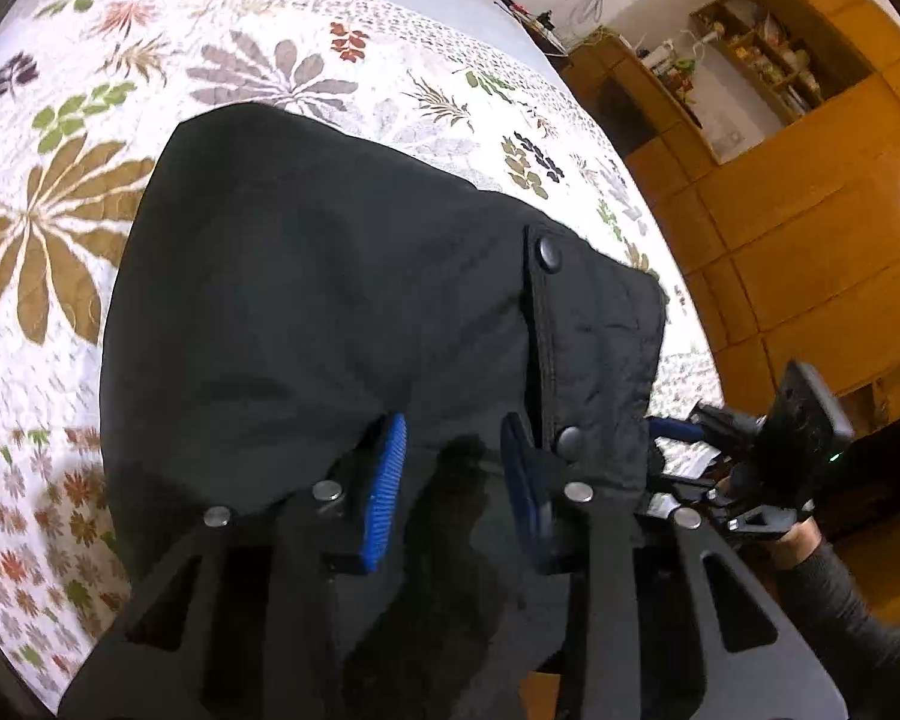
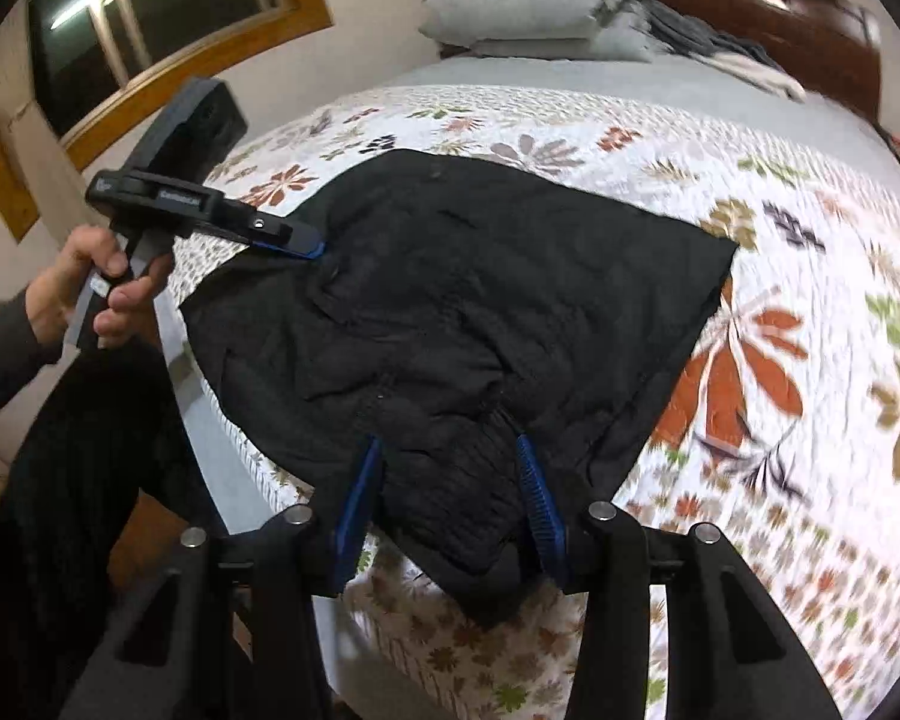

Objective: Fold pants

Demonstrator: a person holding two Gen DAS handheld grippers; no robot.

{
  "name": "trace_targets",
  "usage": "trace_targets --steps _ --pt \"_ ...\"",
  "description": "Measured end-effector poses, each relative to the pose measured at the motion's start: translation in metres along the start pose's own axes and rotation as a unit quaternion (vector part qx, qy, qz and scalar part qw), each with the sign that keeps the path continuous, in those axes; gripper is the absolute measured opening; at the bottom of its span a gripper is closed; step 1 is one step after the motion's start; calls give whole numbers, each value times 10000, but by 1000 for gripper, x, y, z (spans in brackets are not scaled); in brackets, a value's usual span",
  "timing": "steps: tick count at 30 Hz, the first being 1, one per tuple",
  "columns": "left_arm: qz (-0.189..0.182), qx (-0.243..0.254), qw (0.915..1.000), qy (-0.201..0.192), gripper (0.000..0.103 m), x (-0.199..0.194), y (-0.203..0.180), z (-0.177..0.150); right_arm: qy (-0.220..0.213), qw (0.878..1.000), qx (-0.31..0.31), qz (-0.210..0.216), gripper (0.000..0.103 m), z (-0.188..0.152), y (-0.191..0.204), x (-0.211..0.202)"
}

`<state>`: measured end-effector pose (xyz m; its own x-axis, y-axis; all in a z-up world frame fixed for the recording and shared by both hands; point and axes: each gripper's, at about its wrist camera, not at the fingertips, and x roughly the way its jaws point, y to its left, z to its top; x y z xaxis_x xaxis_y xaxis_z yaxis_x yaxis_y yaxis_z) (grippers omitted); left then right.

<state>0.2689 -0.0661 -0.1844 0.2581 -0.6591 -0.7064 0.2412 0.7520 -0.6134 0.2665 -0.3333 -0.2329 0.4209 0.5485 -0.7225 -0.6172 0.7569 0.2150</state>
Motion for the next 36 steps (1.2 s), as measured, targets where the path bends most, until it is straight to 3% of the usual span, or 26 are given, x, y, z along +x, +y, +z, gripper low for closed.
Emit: trace_targets --steps 3,4,7,12,20,25,27,28,29,31,36 --pt "-202 7 9997 -167 80 -25 -8 -4 -82 9997 200 92 49 8 0 -13" --pt "-222 90 9993 -293 87 -35 -11 -5 -239 9992 294 156 50 13 -1 -23" --pt "-209 288 9977 -584 90 -66 -11 -6 -604 9967 536 46 53 32 -12 -43" --pt "-43 -95 9977 -672 90 -87 17 1 -879 9911 976 226 53 68 -44 -29" --pt "-36 -402 9975 -573 90 -73 52 4 -271 9927 1149 232 51 75 -78 28" --pt "-177 -724 9955 -590 90 -69 78 8 -264 9895 1386 308 53 71 -87 33" --pt "-306 -849 9939 -630 90 -75 87 10 -434 9839 1660 491 69 69 -90 16" --pt "-433 -885 9931 -629 90 -79 91 10 -481 9805 1833 530 88 67 -92 6" --pt "-535 -903 9926 -616 90 -80 94 10 -495 9749 2092 575 96 61 -97 -4" --pt "-759 -908 9915 -545 90 -82 100 9 -427 9638 2506 808 96 49 -109 -15" --pt "-1123 -987 9882 -319 90 -74 114 8 197 9220 3607 1395 100 2 -140 -10"
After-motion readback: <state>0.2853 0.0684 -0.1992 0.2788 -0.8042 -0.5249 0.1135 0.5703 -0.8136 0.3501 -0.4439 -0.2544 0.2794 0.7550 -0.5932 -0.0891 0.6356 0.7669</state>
